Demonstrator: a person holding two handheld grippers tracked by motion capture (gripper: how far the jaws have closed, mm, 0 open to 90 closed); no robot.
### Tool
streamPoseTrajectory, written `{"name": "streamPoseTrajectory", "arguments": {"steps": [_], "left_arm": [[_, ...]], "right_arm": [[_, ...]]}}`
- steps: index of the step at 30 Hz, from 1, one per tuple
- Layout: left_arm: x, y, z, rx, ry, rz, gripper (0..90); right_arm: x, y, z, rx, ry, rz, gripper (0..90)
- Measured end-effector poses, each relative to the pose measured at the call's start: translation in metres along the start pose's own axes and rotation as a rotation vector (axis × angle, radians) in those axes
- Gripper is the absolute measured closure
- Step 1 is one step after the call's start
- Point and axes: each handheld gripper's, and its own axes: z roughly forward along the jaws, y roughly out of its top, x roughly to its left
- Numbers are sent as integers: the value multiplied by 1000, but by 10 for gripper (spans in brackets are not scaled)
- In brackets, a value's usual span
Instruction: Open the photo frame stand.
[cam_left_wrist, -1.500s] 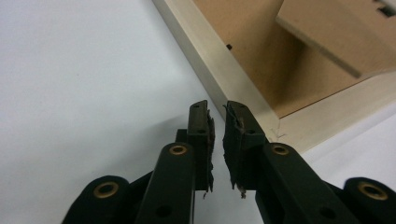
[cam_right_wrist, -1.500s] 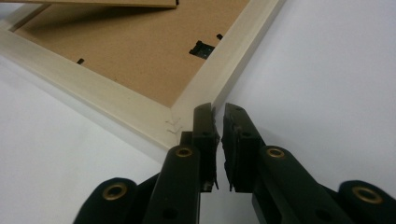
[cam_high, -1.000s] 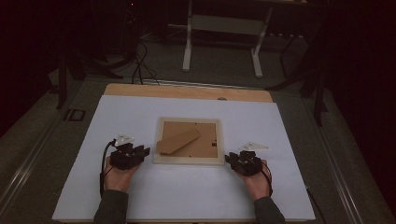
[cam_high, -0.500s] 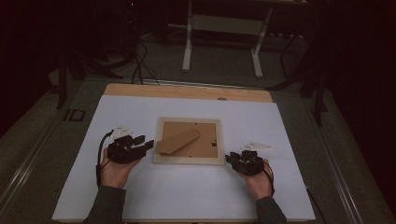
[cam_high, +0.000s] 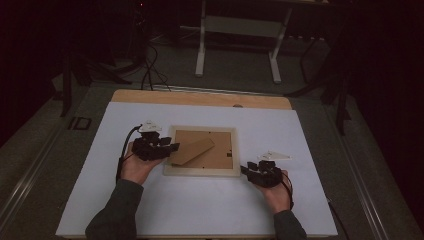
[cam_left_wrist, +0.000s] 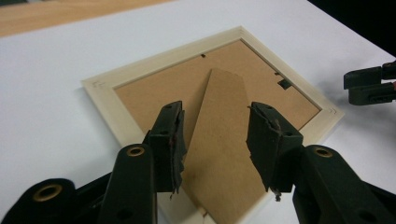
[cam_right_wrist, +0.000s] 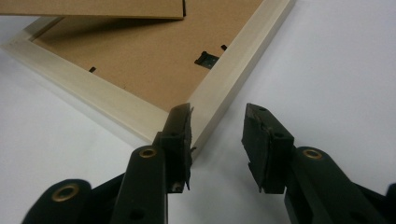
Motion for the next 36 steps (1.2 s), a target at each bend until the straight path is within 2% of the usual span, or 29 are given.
{"name": "streamPoseTrajectory", "arguments": {"steps": [5, 8, 9, 12, 17, 19, 22, 23, 25, 31, 36], "left_arm": [[15, 5, 18, 53, -52, -38, 512], [19, 6, 25, 68, -72, -37, 501], [19, 6, 27, 76, -86, -38, 495], [18, 8, 35, 114, -83, -26, 458], [18, 10, 48, 153, -129, -41, 405], [21, 9, 54, 164, -165, -57, 393], [22, 9, 55, 167, -181, -65, 393], [23, 9, 57, 161, -213, -80, 391], [22, 10, 58, 167, -222, -80, 384], [20, 10, 67, 208, -214, -59, 357], [15, 9, 73, 239, -202, -14, 333]], "right_arm": [[-2, -1, 2, 5, -6, 12, 610], [-3, -1, 3, 12, -8, 16, 604], [-3, -1, 4, 11, -7, 17, 601], [-3, -1, 4, 9, -8, 16, 595], [-2, -2, 7, 21, -7, 15, 584], [-2, -2, 8, 23, -4, 16, 576], [-2, -2, 8, 22, -1, 17, 569], [-2, -2, 8, 21, 3, 17, 566], [-2, -2, 8, 22, 4, 18, 566], [-1, -3, 10, 31, 10, 14, 561], [-1, -2, 10, 31, 13, 14, 555]]}}
